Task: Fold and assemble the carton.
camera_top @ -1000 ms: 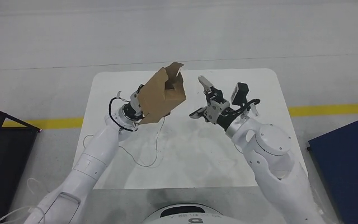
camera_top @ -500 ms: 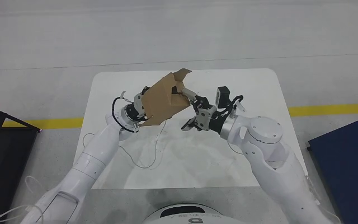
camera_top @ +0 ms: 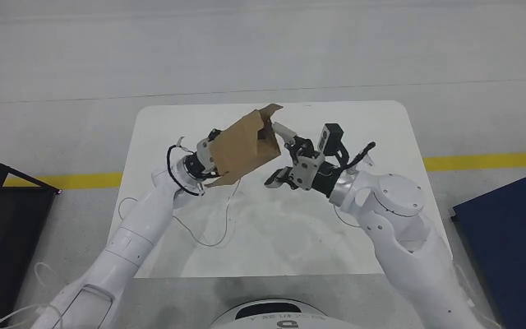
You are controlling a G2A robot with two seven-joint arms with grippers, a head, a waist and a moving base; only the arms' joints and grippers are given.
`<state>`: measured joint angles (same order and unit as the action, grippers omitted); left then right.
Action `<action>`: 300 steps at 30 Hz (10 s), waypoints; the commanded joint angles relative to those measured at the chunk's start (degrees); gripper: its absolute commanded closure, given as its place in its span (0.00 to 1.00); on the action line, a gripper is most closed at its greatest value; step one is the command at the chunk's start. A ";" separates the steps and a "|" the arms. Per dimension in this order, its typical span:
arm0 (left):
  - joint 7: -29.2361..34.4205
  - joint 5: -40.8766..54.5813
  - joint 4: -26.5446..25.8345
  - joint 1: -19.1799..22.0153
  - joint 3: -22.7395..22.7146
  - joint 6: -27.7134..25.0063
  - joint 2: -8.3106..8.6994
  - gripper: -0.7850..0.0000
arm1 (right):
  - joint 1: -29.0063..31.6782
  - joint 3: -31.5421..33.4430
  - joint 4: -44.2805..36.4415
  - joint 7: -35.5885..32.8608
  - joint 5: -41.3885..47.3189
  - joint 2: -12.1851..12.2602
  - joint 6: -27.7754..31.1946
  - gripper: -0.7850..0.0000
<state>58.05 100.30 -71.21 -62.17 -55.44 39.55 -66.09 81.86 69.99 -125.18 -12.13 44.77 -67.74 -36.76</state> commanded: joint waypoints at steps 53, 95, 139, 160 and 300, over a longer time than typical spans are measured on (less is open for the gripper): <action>1.74 -7.70 -3.03 -5.81 -7.48 4.34 -0.16 1.00 | 0.49 4.09 2.78 -2.80 10.15 0.57 -6.34 0.00; 6.63 -18.94 -5.69 -9.23 -8.44 0.05 2.56 1.00 | -1.21 0.87 8.86 0.66 24.00 -0.85 2.07 0.26; 8.15 -17.34 -4.92 -10.31 -8.64 -1.48 3.50 1.00 | -4.11 -1.77 10.72 1.19 31.36 1.18 -21.24 0.25; 8.54 -16.14 -4.59 -11.04 -8.44 -1.87 2.99 1.00 | -9.56 -9.46 15.88 7.32 37.93 1.96 -21.24 0.18; 9.72 -70.46 -14.94 -3.25 -6.61 -9.17 12.32 0.00 | -12.11 -18.50 19.16 -18.03 -42.93 10.16 -2.20 0.00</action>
<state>68.15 28.33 -86.75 -65.83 -63.04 30.57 -53.41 70.17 51.72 -106.51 -29.69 2.13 -57.53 -40.34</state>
